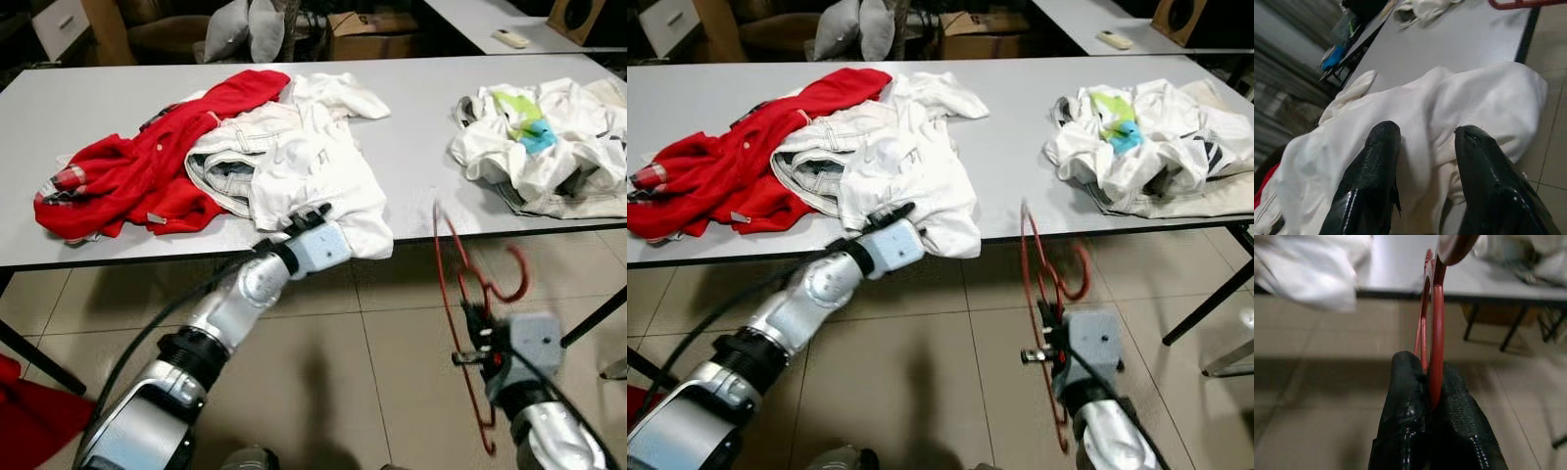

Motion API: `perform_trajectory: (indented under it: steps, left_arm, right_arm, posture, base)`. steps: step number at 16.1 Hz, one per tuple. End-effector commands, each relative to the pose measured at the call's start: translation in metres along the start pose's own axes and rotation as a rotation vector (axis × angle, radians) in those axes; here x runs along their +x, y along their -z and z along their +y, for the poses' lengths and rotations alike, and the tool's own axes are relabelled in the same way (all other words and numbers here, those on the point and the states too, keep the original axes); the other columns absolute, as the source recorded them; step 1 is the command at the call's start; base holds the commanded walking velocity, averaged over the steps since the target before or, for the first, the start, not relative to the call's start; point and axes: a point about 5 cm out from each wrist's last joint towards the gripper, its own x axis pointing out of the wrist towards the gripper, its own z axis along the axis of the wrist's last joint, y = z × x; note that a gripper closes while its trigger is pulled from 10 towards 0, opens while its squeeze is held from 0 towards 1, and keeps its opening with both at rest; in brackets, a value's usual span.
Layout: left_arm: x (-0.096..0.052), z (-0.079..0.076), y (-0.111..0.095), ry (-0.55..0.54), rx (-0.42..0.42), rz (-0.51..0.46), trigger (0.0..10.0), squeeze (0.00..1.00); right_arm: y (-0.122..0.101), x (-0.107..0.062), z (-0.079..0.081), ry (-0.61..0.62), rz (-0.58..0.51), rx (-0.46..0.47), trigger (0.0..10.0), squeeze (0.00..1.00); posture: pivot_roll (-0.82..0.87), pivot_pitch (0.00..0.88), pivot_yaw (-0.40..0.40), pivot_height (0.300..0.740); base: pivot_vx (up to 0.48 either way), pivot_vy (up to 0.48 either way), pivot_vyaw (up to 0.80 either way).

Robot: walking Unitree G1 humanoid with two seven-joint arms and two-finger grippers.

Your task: Hang hanger

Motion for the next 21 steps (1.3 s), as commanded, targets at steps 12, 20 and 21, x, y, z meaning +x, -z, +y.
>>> perform_trajectory:
  steps: [12, 20, 21]
  left_arm:
    - [0.003, 0.020, 0.016, -0.088, 0.117, 0.030, 0.0, 0.00]
    - [0.006, 0.028, 0.019, -0.054, -0.109, 0.052, 0.0, 0.00]
    - [0.009, 0.037, 0.015, -0.078, -0.238, 0.036, 0.0, 0.00]
  right_arm:
    - [-0.008, 0.002, 0.004, 0.007, -0.068, -0.002, 10.0, 0.00]
    - [-0.022, -0.001, 0.014, -0.104, -0.163, -0.024, 10.0, 0.00]
    - [-0.026, -0.005, 0.021, -0.188, -0.183, -0.047, 10.0, 0.00]
  posture:
    - [-0.08, 0.058, 0.038, 0.740]
    - [-0.08, 0.055, 0.040, 0.740]
    - [-0.08, 0.053, 0.039, 0.740]
  base:
    - [0.000, 0.000, 0.00]
    - [0.000, 0.000, 0.00]
    - [0.000, 0.000, 0.00]
